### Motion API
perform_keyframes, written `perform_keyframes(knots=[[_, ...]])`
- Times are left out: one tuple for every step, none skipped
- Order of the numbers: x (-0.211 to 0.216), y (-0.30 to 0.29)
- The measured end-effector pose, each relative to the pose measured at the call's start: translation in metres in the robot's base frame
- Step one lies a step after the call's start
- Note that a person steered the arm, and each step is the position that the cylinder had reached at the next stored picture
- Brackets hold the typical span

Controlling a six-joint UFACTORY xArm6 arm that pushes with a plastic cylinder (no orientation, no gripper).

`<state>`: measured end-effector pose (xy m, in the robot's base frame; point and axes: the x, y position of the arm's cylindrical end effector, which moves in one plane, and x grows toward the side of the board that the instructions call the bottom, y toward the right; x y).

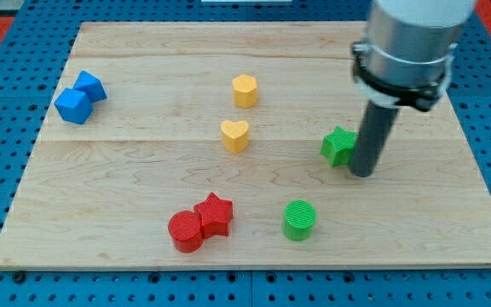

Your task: Keep the green star diagonally top left to the green circle

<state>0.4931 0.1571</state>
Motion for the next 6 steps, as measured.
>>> perform_keyframes(knots=[[-0.03,0.017],[-0.034,-0.009],[-0.04,-0.029],[-0.044,-0.048],[-0.05,-0.051],[-0.022,-0.08]])
